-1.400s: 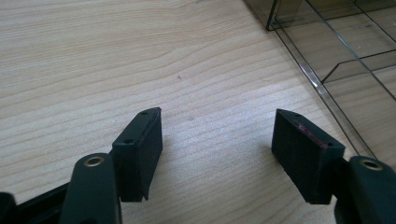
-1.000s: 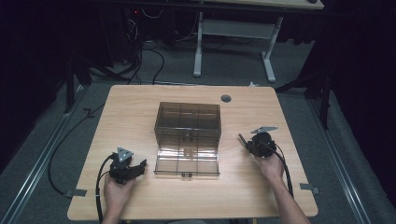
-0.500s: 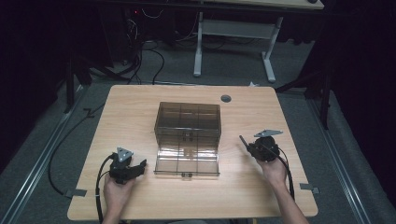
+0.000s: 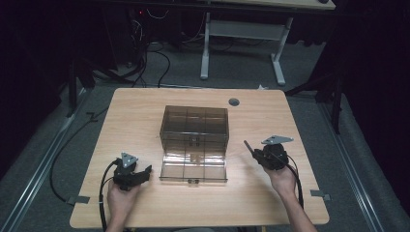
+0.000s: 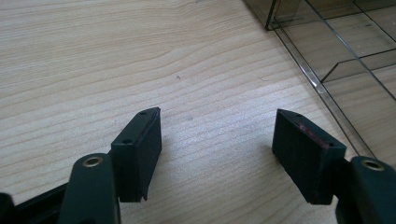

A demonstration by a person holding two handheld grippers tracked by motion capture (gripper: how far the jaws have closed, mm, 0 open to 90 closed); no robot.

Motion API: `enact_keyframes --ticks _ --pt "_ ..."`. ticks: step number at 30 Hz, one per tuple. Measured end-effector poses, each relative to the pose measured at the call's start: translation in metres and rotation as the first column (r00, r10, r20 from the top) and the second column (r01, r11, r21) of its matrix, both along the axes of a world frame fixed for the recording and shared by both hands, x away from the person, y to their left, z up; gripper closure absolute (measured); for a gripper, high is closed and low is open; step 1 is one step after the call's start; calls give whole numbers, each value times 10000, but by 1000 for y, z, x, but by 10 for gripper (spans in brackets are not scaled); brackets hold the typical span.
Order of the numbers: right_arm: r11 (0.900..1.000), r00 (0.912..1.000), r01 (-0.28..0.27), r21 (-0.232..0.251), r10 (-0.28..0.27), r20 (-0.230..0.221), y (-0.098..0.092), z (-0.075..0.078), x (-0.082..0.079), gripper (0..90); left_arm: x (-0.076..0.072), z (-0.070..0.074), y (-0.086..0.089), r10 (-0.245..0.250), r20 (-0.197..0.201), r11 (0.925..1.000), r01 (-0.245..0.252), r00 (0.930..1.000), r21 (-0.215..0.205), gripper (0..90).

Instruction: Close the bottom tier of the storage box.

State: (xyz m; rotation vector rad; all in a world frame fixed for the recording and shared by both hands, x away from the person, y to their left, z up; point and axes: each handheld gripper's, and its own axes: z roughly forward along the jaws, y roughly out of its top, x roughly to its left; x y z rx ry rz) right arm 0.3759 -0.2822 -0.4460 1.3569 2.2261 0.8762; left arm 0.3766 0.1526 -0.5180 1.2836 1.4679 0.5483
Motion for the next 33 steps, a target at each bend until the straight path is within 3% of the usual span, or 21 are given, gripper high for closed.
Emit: enact_keyframes --ticks 17,33 --pt "9958 9953 -915 -47 916 299 26 13 -19 802 0 0 0 2 11 10000 -2 10000 16 333" --pt "9802 9800 -1981 -48 1981 198 55 19 -38 802 0 0 0 -11 6 10000 11 10000 15 331"
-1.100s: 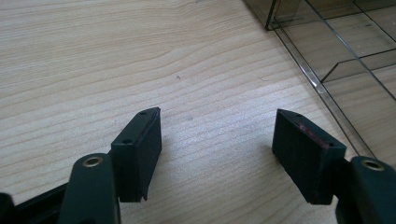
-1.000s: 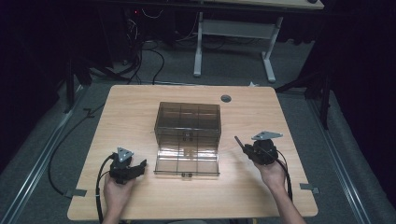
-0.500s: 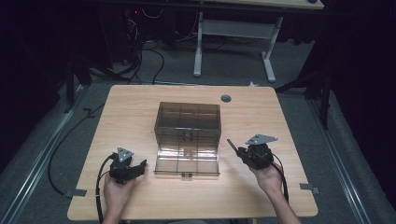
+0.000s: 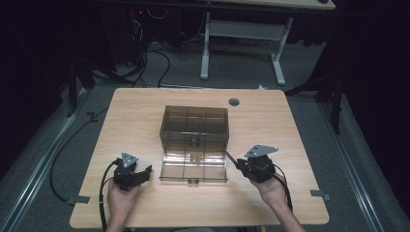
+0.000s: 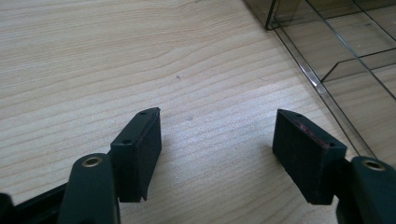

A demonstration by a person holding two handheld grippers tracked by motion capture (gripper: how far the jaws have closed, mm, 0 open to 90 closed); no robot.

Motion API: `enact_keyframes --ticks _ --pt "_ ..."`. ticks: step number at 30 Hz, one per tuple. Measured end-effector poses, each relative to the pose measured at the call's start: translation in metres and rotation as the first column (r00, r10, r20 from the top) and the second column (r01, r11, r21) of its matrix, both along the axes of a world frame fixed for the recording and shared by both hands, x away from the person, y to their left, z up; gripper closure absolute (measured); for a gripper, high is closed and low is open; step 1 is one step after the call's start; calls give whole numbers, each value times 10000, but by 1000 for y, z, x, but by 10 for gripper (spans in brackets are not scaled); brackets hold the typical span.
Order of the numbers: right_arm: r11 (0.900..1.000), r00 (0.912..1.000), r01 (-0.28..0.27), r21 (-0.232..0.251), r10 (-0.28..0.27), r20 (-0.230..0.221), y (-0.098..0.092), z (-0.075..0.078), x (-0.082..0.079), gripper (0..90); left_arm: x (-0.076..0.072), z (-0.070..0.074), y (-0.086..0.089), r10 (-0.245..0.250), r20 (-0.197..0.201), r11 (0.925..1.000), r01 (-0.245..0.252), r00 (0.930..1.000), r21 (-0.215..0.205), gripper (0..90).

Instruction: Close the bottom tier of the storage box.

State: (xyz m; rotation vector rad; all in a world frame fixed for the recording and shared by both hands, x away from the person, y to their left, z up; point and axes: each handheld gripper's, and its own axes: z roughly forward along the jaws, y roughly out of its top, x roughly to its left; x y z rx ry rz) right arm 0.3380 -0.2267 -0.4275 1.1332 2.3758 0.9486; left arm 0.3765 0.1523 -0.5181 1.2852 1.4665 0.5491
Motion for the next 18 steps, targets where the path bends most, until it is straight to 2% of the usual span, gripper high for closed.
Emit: enact_keyframes --ticks 3,9,18 --pt "9998 9999 -143 144 144 -68 7 -3 1 802 0 0 0 -4 1 10000 4 10000 -6 329" --pt "9985 9984 -528 129 531 -174 22 -4 2 802 0 0 0 -12 -5 10000 12 10000 10 330" --pt "9973 9970 -721 149 725 -259 30 -2 1 802 0 0 0 -17 -4 10000 17 10000 -9 326"
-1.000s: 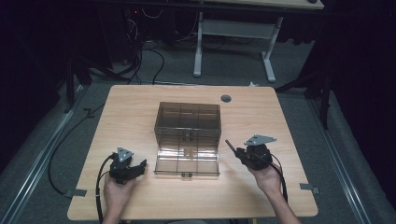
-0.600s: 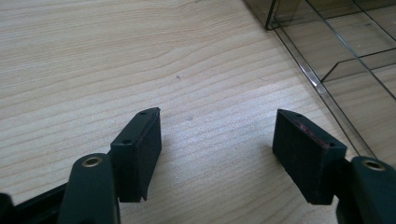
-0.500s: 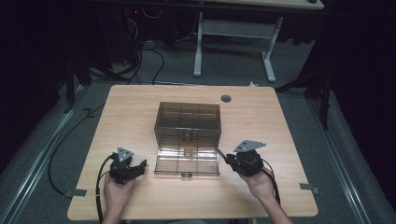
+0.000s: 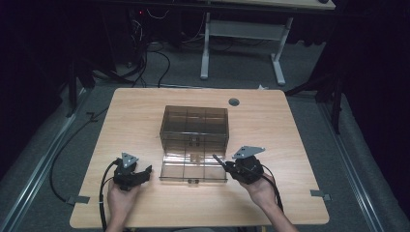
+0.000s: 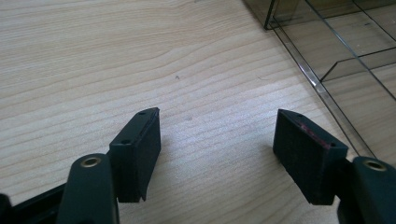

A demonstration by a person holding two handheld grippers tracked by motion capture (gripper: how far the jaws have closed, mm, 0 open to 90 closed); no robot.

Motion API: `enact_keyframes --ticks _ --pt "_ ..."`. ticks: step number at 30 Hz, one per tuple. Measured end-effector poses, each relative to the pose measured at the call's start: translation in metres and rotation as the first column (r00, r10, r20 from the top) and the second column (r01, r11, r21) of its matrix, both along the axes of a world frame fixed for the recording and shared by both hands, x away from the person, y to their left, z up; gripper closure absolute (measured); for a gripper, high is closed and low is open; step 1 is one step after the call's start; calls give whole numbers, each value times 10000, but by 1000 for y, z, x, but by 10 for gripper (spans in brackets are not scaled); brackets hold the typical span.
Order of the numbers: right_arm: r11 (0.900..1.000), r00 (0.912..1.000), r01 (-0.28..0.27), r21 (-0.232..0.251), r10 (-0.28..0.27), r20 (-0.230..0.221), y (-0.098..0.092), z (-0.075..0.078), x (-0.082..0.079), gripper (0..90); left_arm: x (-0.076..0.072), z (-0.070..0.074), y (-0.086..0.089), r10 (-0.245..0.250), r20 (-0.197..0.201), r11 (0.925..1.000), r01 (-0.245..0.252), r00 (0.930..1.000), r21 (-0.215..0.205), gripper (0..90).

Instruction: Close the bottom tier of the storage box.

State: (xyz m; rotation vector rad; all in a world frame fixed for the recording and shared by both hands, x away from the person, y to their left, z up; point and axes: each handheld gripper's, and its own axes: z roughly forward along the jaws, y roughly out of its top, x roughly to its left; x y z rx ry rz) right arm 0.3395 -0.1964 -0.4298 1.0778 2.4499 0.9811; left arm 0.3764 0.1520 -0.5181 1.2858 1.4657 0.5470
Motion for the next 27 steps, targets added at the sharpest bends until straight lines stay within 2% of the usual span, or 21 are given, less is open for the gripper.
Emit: enact_keyframes --ticks 17,27 --pt "9997 9996 -225 102 227 -137 10 -2 -4 802 0 0 0 -18 2 10000 18 10000 2 324" --pt "9993 9989 -374 4 374 -291 17 -6 -3 802 0 0 0 -24 -1 10000 24 10000 6 323"
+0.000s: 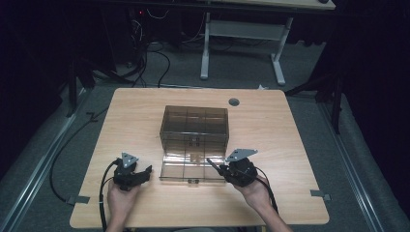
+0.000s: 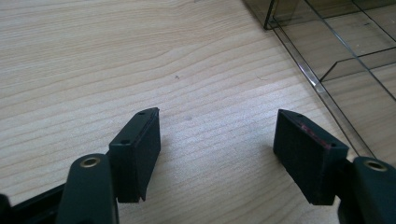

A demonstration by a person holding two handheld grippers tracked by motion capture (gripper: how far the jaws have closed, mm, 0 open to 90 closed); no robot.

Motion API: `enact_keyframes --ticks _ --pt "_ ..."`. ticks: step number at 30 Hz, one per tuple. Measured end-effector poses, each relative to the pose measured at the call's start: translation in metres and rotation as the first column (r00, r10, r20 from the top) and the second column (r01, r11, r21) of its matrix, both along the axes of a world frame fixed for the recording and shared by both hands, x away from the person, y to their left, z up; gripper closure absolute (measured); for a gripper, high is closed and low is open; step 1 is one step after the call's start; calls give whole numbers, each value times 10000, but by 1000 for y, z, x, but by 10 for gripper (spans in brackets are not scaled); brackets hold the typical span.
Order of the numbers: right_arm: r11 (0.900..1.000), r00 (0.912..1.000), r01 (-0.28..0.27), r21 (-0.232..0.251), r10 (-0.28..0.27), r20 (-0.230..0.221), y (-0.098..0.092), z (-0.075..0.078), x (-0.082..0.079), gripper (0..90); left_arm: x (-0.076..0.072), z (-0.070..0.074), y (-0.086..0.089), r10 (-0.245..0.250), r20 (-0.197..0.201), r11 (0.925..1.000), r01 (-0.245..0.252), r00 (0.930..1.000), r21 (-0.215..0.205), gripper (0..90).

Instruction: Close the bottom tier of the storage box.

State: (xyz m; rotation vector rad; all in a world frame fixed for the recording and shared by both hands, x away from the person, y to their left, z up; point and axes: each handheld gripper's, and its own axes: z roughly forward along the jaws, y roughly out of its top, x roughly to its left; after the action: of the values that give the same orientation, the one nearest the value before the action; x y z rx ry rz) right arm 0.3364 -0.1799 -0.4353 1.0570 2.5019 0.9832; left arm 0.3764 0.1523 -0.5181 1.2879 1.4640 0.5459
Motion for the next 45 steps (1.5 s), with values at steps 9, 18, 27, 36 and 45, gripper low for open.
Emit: enact_keyframes --ticks 9,18,27,36,45 --pt "9995 9999 -70 -315 65 -158 4 -9 3 802 0 0 0 7 4 10000 -7 10000 6 323" --pt "9989 9993 -59 -459 42 -377 4 -13 8 802 0 0 0 4 -2 10000 -4 10000 -7 324" --pt "9922 9990 -333 -1198 296 -323 9 -20 10 802 0 0 0 6 1 10000 -6 10000 -3 324" --pt "9912 9985 -397 -1266 347 -416 11 -23 13 802 0 0 0 11 2 10000 -11 10000 -11 324" --pt "9899 9981 -355 -1369 282 -546 11 -26 18 802 0 0 1 8 -4 10000 -8 10000 -58 324"
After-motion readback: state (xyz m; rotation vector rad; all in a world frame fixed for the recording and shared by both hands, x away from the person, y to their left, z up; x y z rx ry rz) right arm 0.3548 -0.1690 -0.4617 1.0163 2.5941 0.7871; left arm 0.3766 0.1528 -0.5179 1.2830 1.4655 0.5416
